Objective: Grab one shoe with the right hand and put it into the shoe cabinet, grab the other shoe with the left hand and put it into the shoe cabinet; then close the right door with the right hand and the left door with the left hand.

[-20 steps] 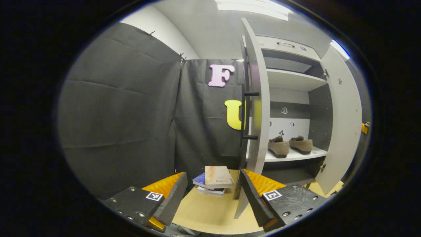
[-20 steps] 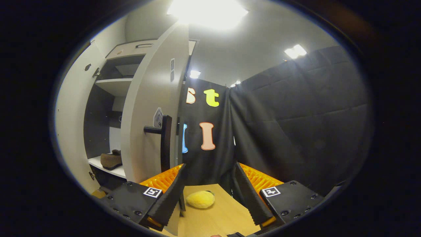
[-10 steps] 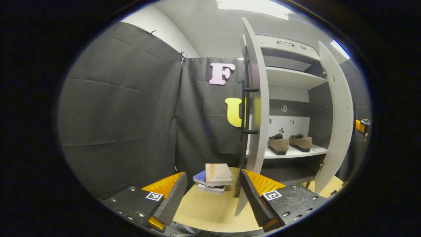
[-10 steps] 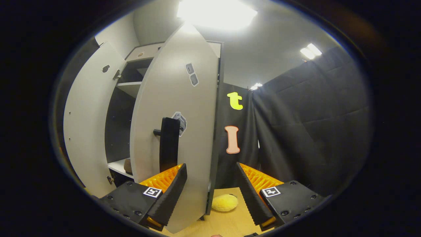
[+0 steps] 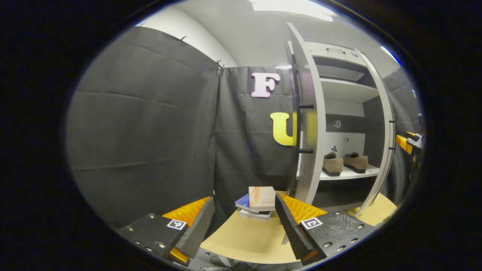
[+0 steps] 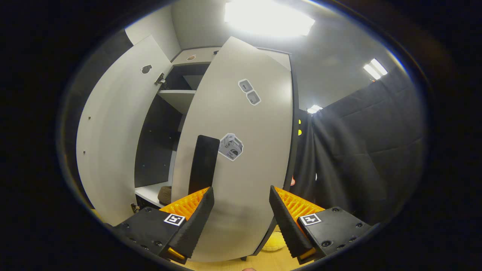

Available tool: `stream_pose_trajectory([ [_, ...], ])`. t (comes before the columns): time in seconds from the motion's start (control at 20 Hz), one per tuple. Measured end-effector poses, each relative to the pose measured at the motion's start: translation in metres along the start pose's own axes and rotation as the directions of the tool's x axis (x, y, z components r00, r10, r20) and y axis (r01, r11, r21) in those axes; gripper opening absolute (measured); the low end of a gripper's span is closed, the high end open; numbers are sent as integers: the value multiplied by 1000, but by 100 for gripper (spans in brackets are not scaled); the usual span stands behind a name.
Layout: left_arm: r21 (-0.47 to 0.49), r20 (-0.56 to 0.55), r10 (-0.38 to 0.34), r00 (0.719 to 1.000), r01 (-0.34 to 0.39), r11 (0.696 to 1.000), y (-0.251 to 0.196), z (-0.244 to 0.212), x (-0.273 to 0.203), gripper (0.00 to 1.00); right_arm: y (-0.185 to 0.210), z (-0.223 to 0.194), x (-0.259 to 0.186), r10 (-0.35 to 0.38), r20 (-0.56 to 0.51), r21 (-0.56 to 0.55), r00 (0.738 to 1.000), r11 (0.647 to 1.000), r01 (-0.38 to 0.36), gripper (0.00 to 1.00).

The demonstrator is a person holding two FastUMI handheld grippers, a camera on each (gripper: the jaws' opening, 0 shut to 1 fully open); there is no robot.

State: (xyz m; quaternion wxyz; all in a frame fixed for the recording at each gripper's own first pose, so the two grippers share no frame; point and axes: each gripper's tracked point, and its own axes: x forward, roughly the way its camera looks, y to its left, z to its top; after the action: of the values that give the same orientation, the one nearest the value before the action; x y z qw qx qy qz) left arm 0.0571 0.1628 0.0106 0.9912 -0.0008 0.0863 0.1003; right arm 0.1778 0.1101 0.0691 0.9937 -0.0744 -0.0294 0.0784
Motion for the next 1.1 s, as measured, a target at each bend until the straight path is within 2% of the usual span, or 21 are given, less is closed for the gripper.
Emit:
stream_pose_trajectory([
  [0.15, 0, -5, 9, 1000, -9, 1000, 1, 1, 4, 99, -7, -2, 1, 18, -18, 75, 1000, 997, -17, 92],
  [0.3, -2, 12, 21, 1000, -21, 1000, 0, 15, 13, 99, -25, -1, -5, -28, -19, 121, 999, 992, 30, 98],
  [0.35, -7, 17, 25, 1000, -24, 1000, 0, 20, 17, 99, -35, 1, -9, -45, -13, 119, 999, 992, 46, 98],
  [0.45, -24, 39, 21, 999, -20, 1000, -1, 34, 29, 94, -57, -1, -22, -81, -10, 110, 997, 991, 81, 98],
  [0.5, -40, 60, 19, 998, -17, 999, -2, 44, 38, 99, -68, -4, -30, -101, -12, 104, 995, 989, 101, 97],
  [0.8, -117, 134, 5, 991, 11, 993, -6, 87, 90, 99, -118, -34, -64, -175, -91, 68, 980, 981, 181, 98],
  [0.95, -102, 162, 15, 987, 1, 995, -11, 98, 103, 99, -135, -41, -80, -194, -109, 72, 975, 977, 202, 98],
  [1.1, -79, 169, -12, 986, 26, 997, -32, 102, 108, 99, -150, -48, -90, -220, -121, 72, 968, 971, 229, 96],
])
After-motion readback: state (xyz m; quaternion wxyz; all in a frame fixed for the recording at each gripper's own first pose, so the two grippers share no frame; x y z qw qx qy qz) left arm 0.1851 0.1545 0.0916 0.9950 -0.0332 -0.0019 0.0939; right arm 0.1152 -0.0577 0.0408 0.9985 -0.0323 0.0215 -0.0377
